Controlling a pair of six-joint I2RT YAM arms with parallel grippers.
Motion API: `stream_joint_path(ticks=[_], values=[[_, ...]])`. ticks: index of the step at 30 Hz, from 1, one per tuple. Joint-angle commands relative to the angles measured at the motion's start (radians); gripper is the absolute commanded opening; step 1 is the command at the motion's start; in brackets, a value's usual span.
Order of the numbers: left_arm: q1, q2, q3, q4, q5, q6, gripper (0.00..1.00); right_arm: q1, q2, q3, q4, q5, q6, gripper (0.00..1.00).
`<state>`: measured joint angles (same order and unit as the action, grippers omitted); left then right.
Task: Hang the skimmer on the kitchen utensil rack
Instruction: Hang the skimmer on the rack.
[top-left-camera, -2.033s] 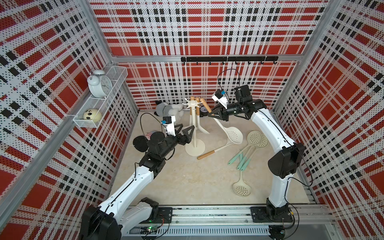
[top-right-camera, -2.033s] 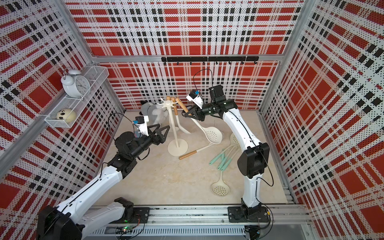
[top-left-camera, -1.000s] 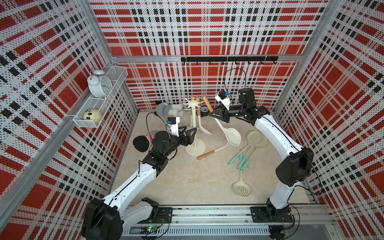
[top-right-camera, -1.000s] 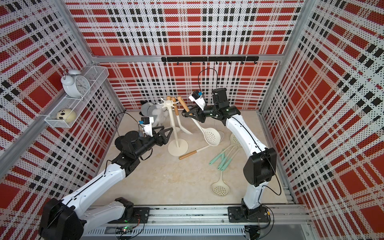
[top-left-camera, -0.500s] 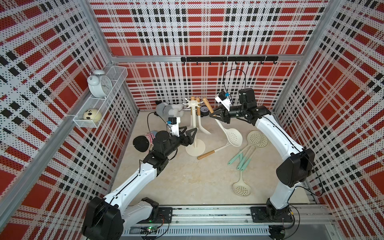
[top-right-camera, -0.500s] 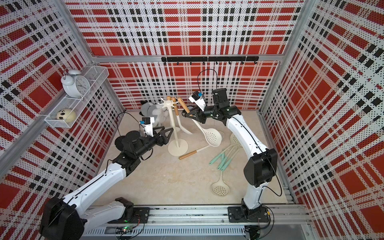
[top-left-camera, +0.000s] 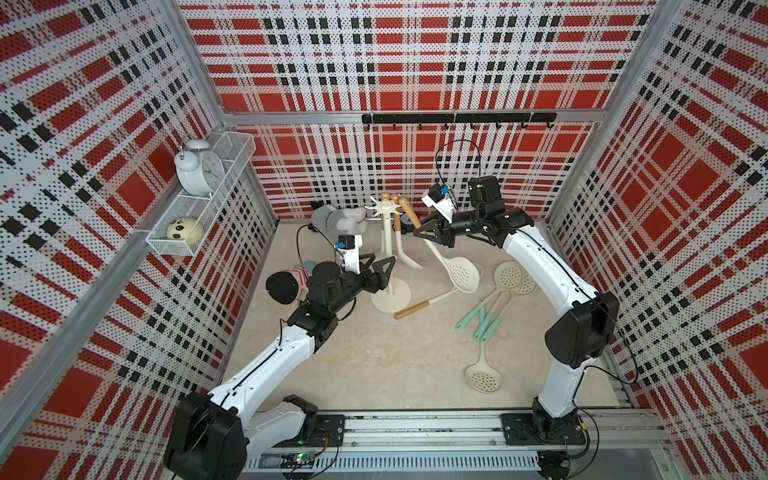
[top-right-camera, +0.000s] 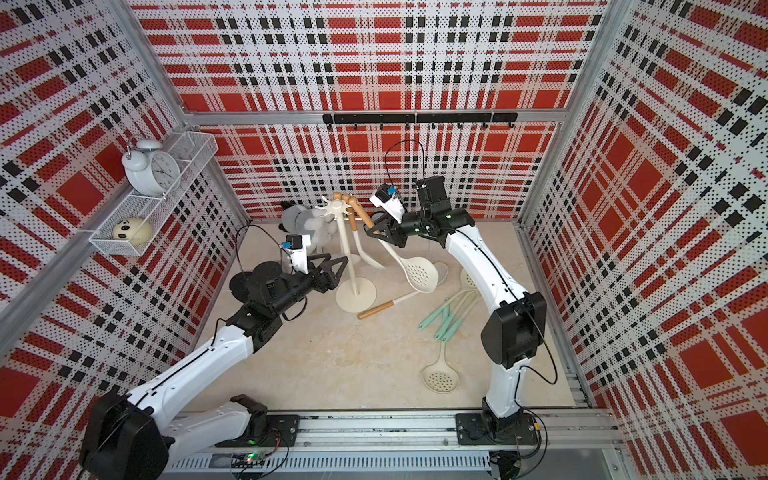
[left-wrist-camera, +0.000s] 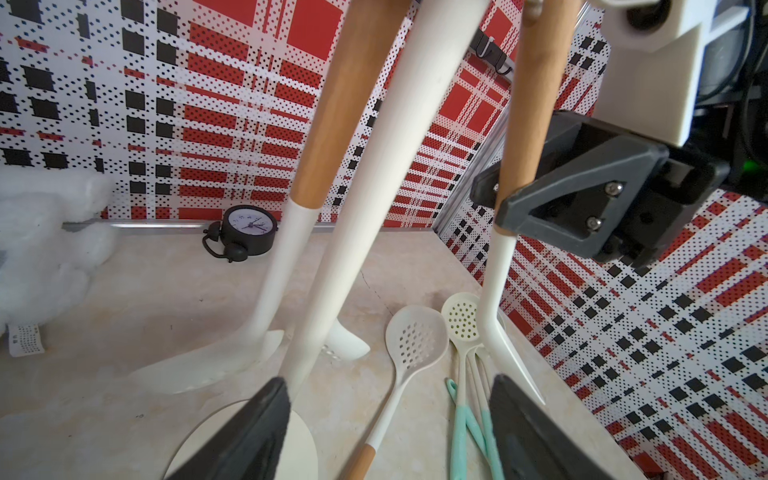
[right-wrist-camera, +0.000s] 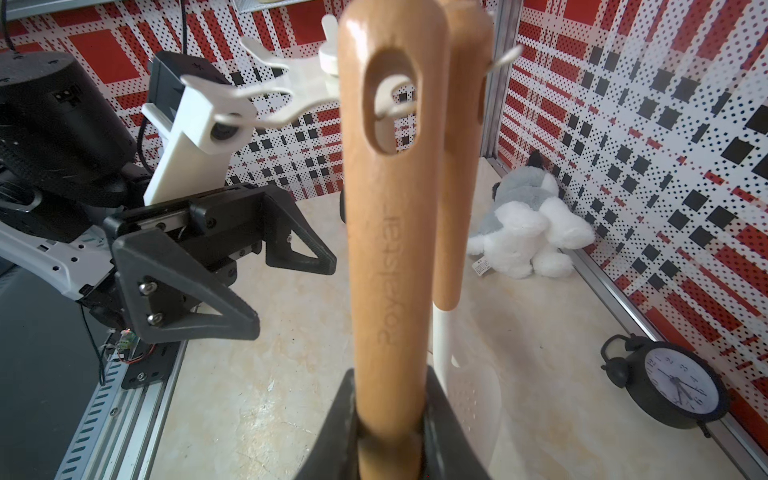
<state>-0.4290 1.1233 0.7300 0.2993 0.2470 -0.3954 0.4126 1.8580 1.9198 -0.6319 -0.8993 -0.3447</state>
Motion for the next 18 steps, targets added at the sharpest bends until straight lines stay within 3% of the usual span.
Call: stream_joint_path(ticks=[1,15,18], values=[[-0.008,0.004,0.011,0.021,0.002,0.015,0.79,0.015,0.03,0.02,-0.039,0.035,-0.022,0.0],[0.005,-0.036,-0.011,-0.006,-0.031,0.021,0.8,0.02,0.022,0.001,0.009,0.117,-0.01,0.0],[0.005,-0.039,-0.013,-0.006,-0.031,0.021,0.8,0.021,0.008,0.007,0.036,0.118,0.01,0.18]])
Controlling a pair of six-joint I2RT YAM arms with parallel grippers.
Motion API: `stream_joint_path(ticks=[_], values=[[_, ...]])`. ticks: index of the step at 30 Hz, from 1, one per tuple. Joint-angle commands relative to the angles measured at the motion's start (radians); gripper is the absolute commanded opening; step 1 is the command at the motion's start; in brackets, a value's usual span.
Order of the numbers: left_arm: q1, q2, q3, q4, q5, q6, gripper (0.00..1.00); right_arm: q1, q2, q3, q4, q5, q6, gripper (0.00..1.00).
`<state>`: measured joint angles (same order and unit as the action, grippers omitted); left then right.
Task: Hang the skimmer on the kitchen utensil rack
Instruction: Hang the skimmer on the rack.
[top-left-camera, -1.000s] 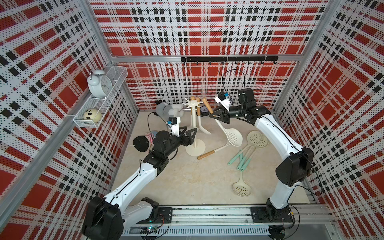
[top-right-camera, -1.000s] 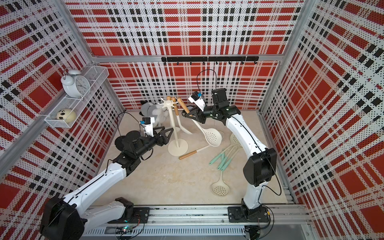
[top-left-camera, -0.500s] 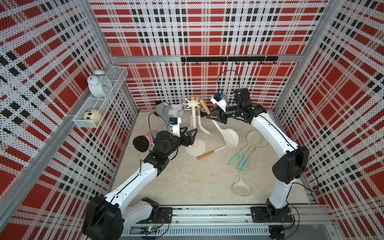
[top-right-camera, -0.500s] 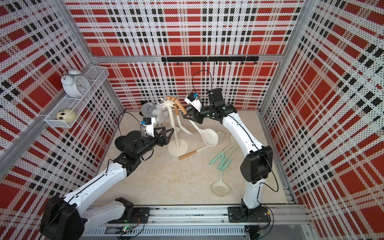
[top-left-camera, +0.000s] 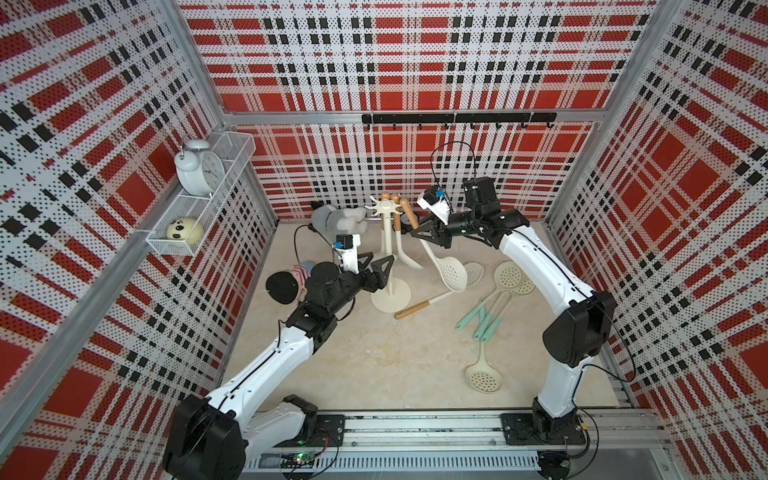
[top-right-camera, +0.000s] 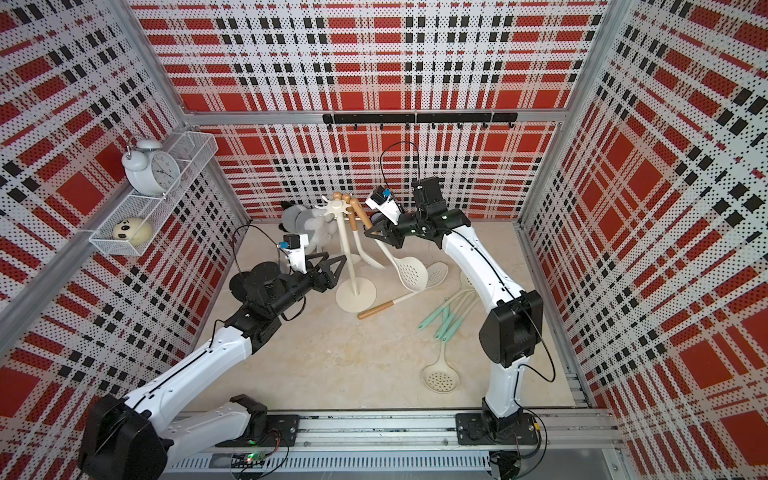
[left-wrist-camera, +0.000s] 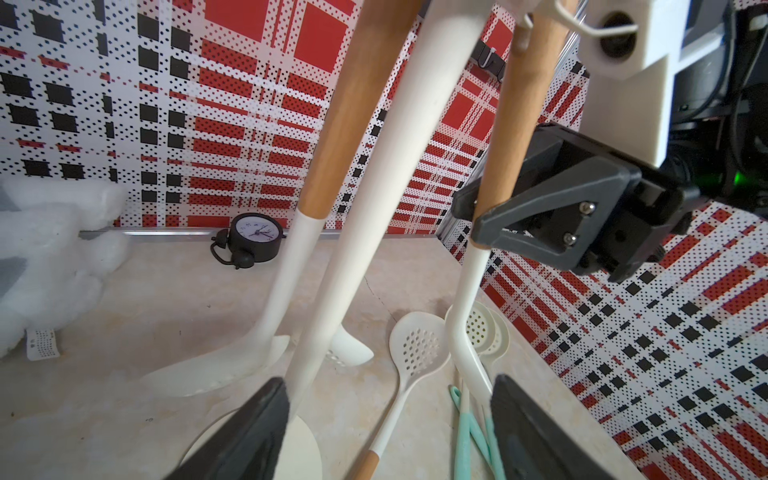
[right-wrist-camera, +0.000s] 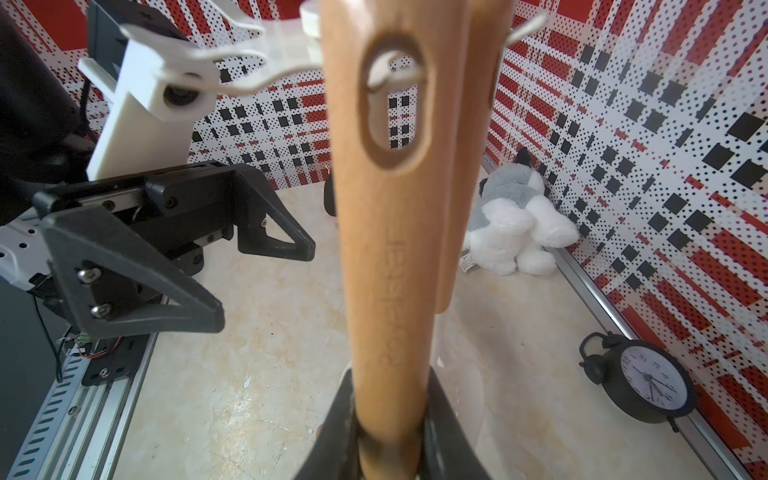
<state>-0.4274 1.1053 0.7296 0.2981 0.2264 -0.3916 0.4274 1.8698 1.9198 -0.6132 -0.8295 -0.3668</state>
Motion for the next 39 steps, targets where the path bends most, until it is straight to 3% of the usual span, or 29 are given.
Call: stream_joint_path(ticks=[1,5,10,16,18,21,25,28,39], values=[[0.004,-0.021,-0.013,-0.005,-0.01,0.017,0.8,0.007,-0.008,0.008,0.024,0.048,0.04,0.23],[0.003,-0.02,-0.015,-0.004,-0.01,0.016,0.8,0.007,-0.024,0.006,0.051,0.047,0.061,0.54],[0.004,-0.013,-0.013,-0.002,-0.009,0.014,0.78,0.004,-0.069,-0.029,0.121,0.055,0.101,0.6],[0.005,-0.01,-0.012,-0.001,-0.008,0.014,0.75,0.004,-0.127,-0.079,0.234,0.08,0.172,0.48],[0.004,-0.007,-0.011,-0.001,-0.006,0.014,0.73,0.005,-0.145,-0.096,0.282,0.096,0.208,0.39],[0.005,-0.001,-0.006,-0.001,-0.004,0.015,0.7,0.005,-0.164,-0.107,0.344,0.122,0.27,0.17],[0.008,0.014,0.011,-0.001,-0.001,0.017,0.68,0.005,-0.163,-0.094,0.381,0.112,0.322,0.04],[0.008,0.027,0.024,0.004,0.006,0.017,0.67,0.009,-0.142,-0.075,0.378,0.073,0.334,0.0],[-0.003,0.075,0.057,0.015,0.022,0.017,0.65,0.035,-0.091,-0.009,0.356,0.032,0.332,0.0]])
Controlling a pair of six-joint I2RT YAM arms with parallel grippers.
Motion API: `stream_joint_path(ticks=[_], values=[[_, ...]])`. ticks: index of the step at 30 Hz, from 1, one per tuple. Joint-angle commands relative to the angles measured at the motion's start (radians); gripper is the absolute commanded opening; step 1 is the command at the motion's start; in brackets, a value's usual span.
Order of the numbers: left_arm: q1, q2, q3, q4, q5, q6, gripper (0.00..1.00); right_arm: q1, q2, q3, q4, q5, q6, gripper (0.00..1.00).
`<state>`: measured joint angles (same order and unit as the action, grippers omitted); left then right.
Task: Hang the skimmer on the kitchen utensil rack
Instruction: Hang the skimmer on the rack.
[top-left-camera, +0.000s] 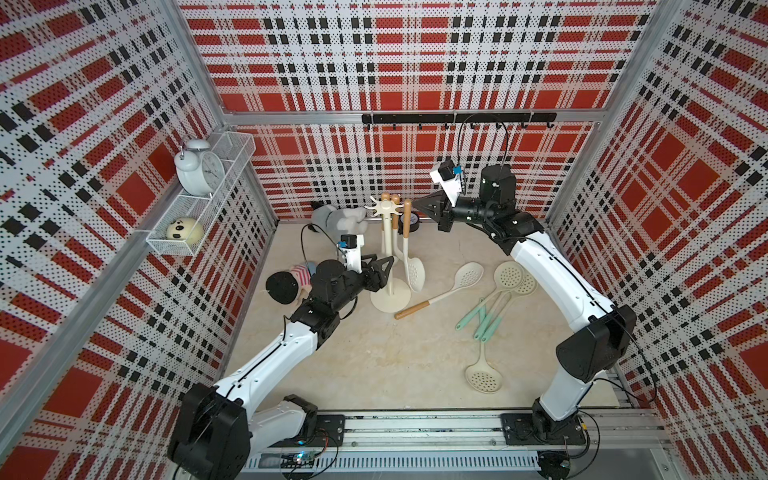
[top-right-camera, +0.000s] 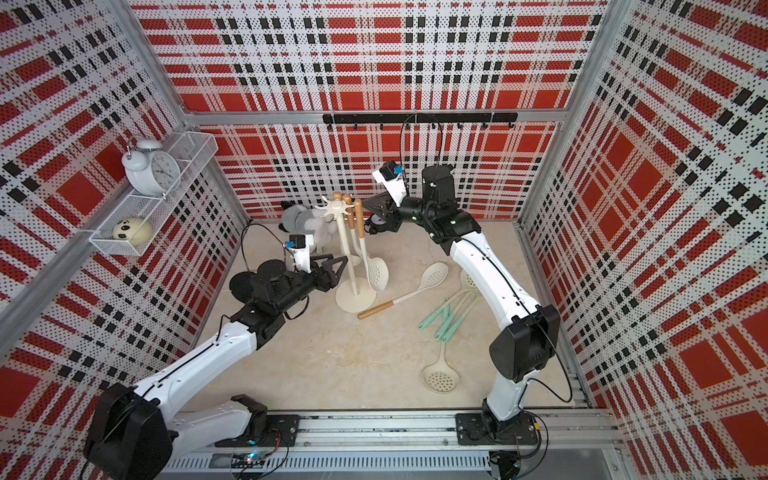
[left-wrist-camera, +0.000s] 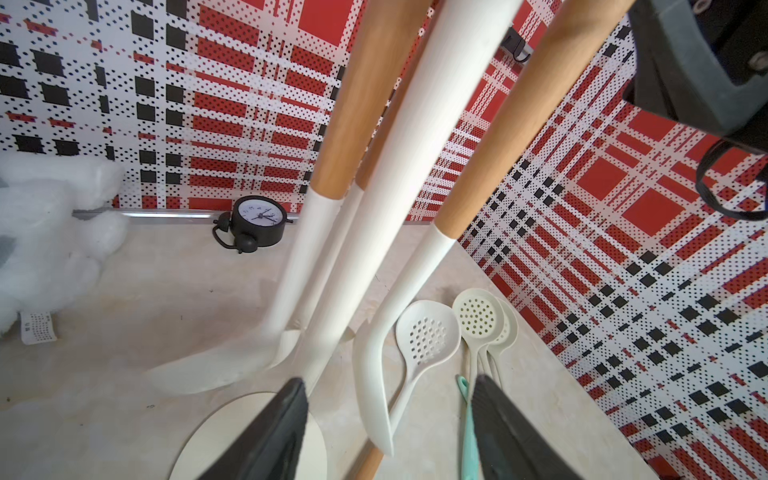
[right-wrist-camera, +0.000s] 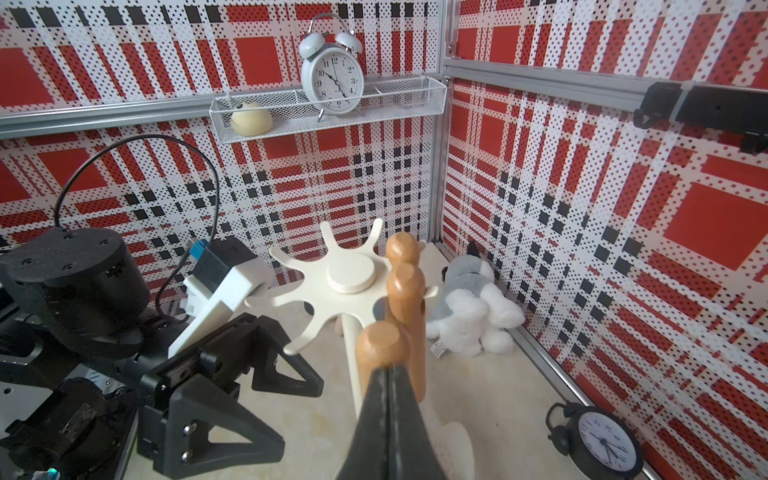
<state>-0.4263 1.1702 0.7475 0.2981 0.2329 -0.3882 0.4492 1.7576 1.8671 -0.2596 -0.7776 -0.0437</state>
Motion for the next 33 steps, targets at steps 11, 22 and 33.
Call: stream_joint_path(ticks=[11,22,33], values=[[-0.026,0.032,0.049,0.018,0.011,0.014,0.65,0.046,0.071,0.114,-0.08,-0.017,-0.036,0.0],[-0.029,0.012,0.029,0.013,-0.024,0.041,0.71,0.059,0.038,0.077,-0.107,0.063,-0.075,0.0],[-0.127,-0.147,-0.112,-0.077,-0.266,0.121,0.73,0.061,-0.357,-0.498,0.241,0.572,0.185,0.37]])
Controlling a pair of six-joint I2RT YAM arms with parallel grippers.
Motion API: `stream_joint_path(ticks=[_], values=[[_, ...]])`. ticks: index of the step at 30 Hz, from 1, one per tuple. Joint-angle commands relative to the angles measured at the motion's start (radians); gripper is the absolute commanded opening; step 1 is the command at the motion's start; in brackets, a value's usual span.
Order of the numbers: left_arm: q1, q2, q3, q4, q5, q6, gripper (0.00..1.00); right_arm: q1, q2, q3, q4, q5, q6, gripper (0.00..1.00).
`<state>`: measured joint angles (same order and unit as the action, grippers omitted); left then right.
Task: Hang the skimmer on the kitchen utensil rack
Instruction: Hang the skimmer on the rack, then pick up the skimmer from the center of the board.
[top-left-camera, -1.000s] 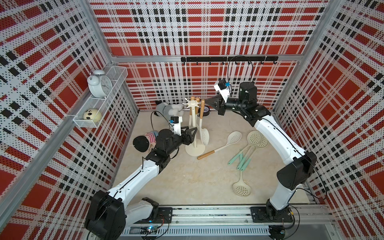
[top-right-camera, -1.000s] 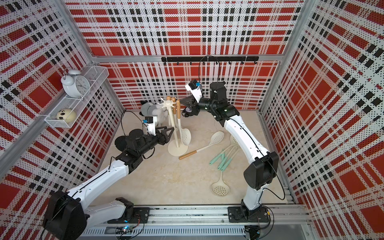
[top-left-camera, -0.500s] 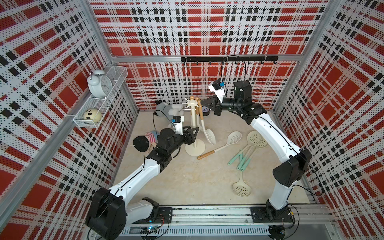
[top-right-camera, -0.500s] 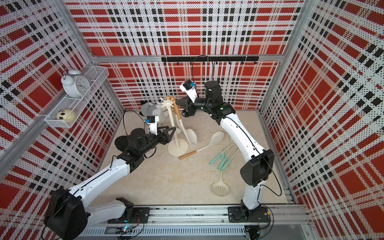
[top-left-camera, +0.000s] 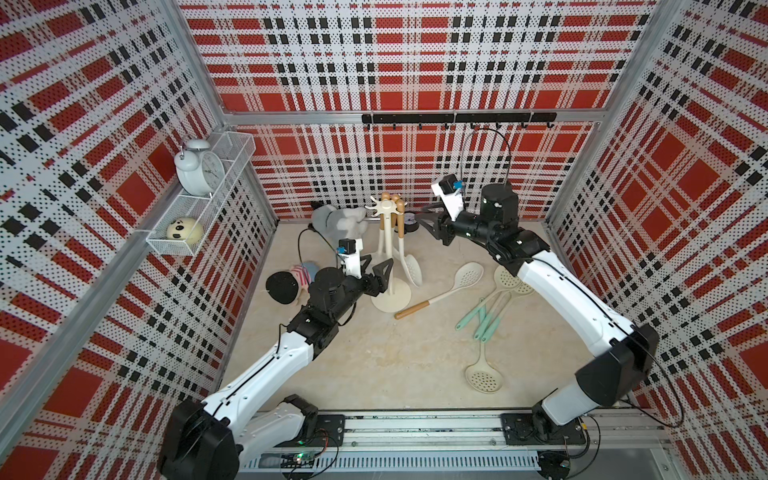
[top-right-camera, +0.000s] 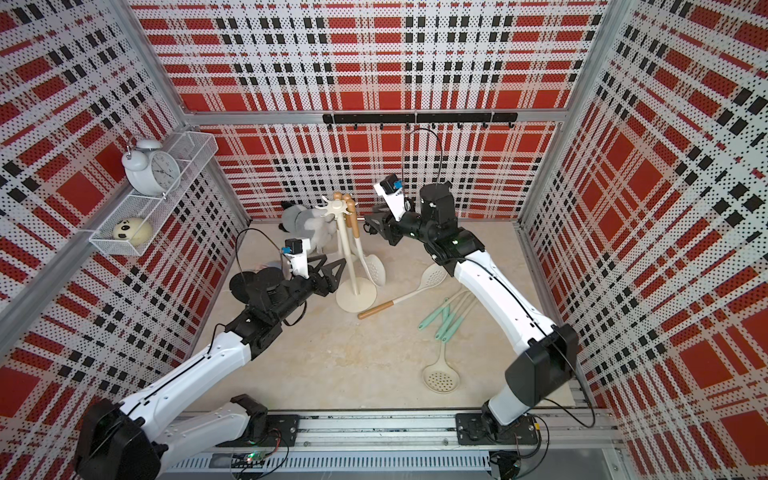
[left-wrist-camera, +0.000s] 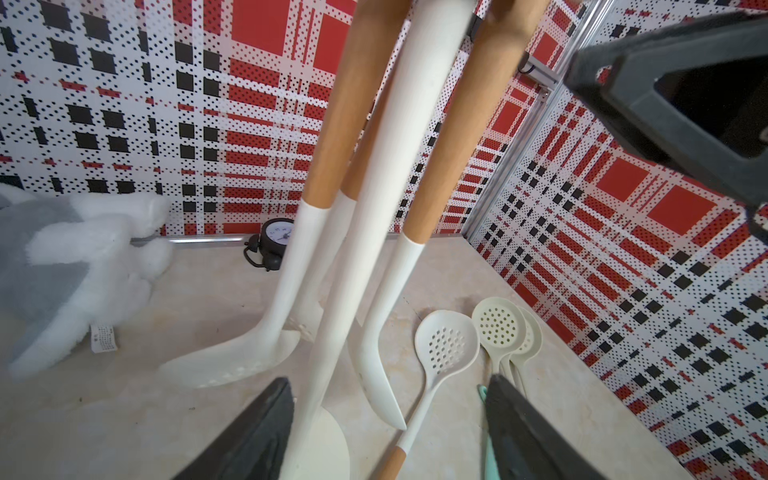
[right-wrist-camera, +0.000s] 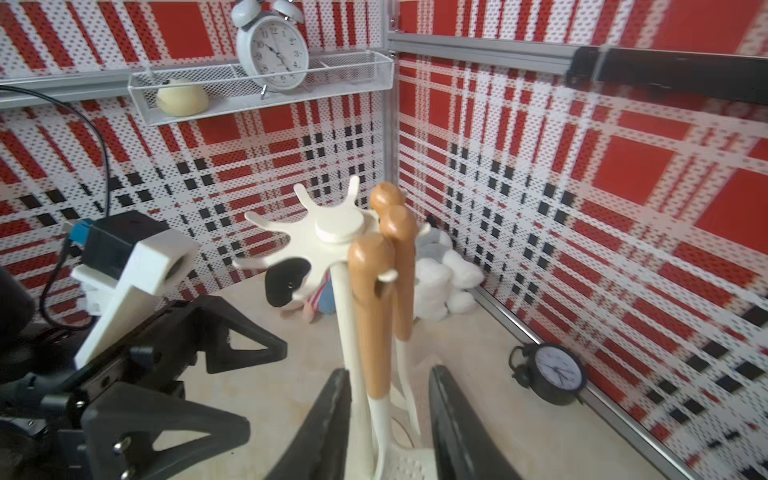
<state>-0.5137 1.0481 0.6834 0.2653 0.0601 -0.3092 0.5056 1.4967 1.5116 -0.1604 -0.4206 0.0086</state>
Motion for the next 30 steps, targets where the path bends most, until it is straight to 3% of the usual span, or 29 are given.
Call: stream_joint_path(ticks=[1,4,8,10,14,17,23,30], values=[[-0.061,-0.031,-0.068,-0.044,-0.115,0.044,0.71,0.004,-0.129,-0.21,0.151,0.26,0.168,0.36],[-0.139,-0.038,-0.137,-0.023,-0.159,0.035,0.69,0.005,-0.22,-0.412,0.141,0.38,0.286,0.34],[-0.22,-0.032,-0.247,0.096,-0.184,-0.032,0.69,0.002,-0.234,-0.528,0.002,0.559,0.411,0.4],[-0.266,-0.017,-0.286,0.15,-0.217,-0.055,0.69,-0.02,-0.226,-0.567,-0.019,0.579,0.439,0.48],[-0.376,0.054,-0.329,0.277,-0.32,-0.118,0.69,-0.141,-0.165,-0.581,-0.061,0.534,0.49,0.75],[-0.424,0.126,-0.339,0.359,-0.348,-0.158,0.69,-0.206,-0.091,-0.568,-0.063,0.516,0.497,0.82],[-0.447,0.213,-0.336,0.464,-0.359,-0.212,0.69,-0.311,0.113,-0.483,-0.05,0.436,0.498,0.81],[-0.44,0.28,-0.306,0.482,-0.324,-0.223,0.69,-0.329,0.297,-0.369,-0.051,0.288,0.482,0.73]])
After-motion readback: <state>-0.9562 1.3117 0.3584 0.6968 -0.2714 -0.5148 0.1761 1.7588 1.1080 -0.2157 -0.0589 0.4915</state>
